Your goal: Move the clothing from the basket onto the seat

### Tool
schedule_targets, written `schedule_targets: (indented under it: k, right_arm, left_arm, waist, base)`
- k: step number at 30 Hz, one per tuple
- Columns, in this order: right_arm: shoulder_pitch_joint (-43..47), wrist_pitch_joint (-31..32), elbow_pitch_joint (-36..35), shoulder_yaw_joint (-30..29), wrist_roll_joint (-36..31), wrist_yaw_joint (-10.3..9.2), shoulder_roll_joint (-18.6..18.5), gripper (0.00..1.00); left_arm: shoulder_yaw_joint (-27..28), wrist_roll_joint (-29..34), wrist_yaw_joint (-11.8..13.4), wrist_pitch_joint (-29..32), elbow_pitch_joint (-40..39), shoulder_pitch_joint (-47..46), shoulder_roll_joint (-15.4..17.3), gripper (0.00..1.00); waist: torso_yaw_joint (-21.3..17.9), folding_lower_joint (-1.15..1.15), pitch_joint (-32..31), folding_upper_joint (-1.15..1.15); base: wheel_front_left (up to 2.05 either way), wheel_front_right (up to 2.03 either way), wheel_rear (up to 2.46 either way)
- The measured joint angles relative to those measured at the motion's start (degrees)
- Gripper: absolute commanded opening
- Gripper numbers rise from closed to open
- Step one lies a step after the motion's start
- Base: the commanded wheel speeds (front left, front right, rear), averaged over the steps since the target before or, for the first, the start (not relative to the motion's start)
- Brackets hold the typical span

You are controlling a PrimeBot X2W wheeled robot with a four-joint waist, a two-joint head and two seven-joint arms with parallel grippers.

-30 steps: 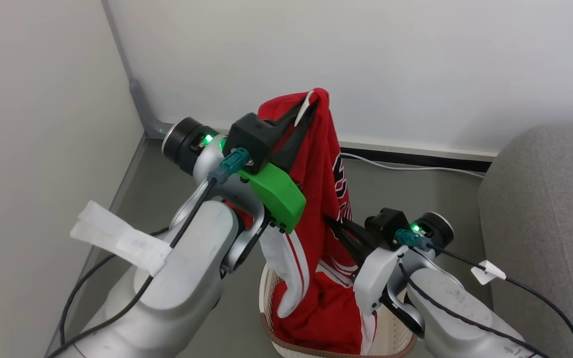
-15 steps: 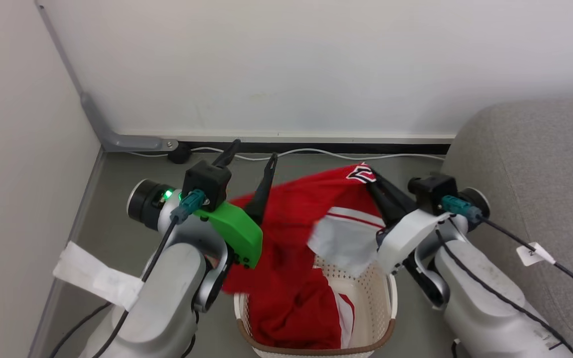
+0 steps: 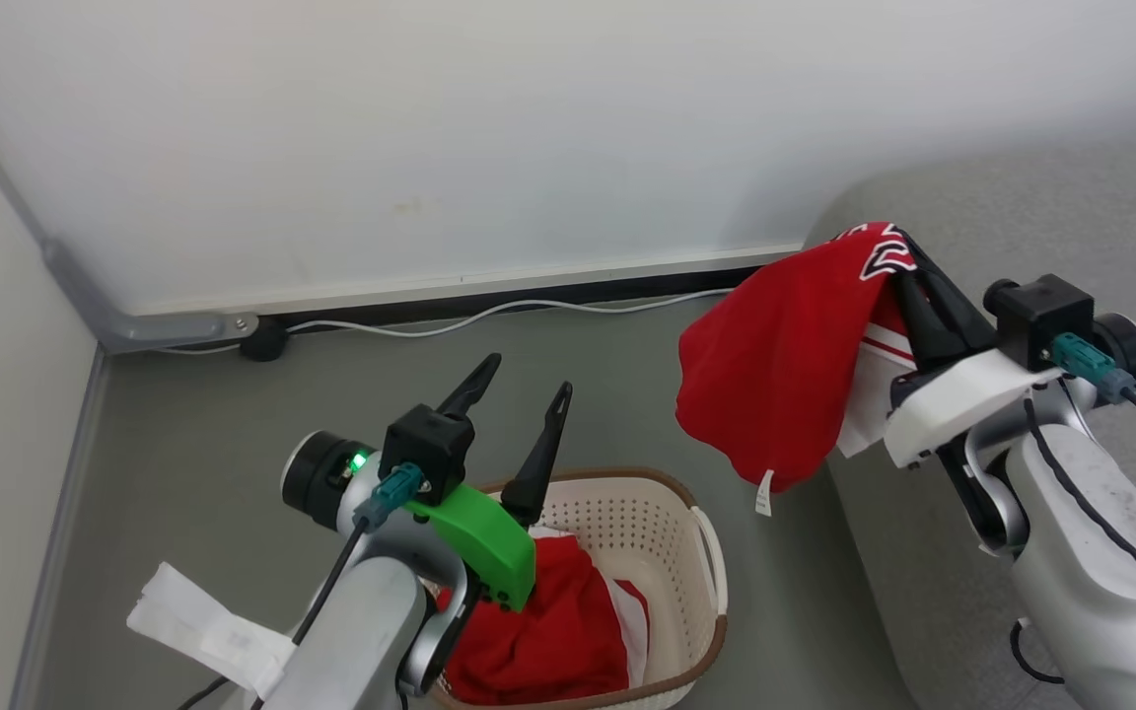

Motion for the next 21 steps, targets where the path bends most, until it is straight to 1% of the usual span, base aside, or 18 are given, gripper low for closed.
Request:
schedule_targets:
  k: [5,7,8,10,13,17,19,21]
  right_arm:
    - [2.64,0.0,-2.02,-1.93,-0.19,-1.09,-2.26,0.0]
    - [3.28,-0.01,-2.82,-2.63,-0.19,-1.16,-3.03,0.0]
    - [4.64,-0.01,-4.31,-3.25,-0.19,-1.57,-4.07,0.0]
    - [6.0,-0.01,-4.93,-3.3,-0.12,-1.56,-4.58,0.0]
    - [6.88,-0.01,-5.79,-3.32,-0.04,-1.52,-4.85,0.0]
    - [7.54,-0.01,-7.04,-3.37,0.4,-1.46,-5.36,0.0]
    - [7.62,-0.01,-7.43,-3.5,0.41,-0.98,-5.77,0.0]
    - [7.77,-0.01,-7.75,-3.92,0.43,-0.98,-6.22,0.0]
  left_arm:
    - [-1.03,-1.27,-0.49,-0.45,-0.68,1.3,-0.42,1.0]
    - [-1.36,-1.27,-0.52,-0.87,-1.0,1.79,-0.57,1.0]
    - [-2.25,-1.33,-0.99,-1.0,-1.64,2.64,-0.97,1.0]
    - [-2.79,-1.34,-1.01,-1.23,-1.96,3.25,-1.22,1.0]
    - [-3.05,-1.34,-1.01,-1.44,-2.11,3.57,-1.27,1.0]
    - [-3.38,-1.33,-1.0,-1.62,-2.53,3.68,-1.4,1.0]
    - [-3.63,-1.25,-0.99,-1.64,-2.77,3.68,-1.47,1.0]
    - [-4.16,-1.23,-0.99,-1.64,-2.97,3.68,-1.53,1.0]
  waist:
    - [-3.22,0.0,-0.16,0.0]
    - [-4.62,0.0,-0.21,0.0]
    - [-7.53,0.0,-0.24,0.0]
    - [-9.8,0.0,-0.18,0.0]
    - [-12.05,0.0,-0.05,0.0]
    - [-14.84,0.0,0.31,0.0]
    - [-16.08,0.0,0.6,0.0]
    - [-17.07,0.0,1.03,0.0]
  base:
    - [0.0,0.0,0.0]
    - [0.0,0.0,0.0]
    - [0.0,0.0,0.0]
    - [0.0,0.0,0.0]
    - [0.0,0.0,0.0]
    - [0.0,0.0,0.0]
    - [0.0,0.0,0.0]
    - [0.0,0.0,0.0]
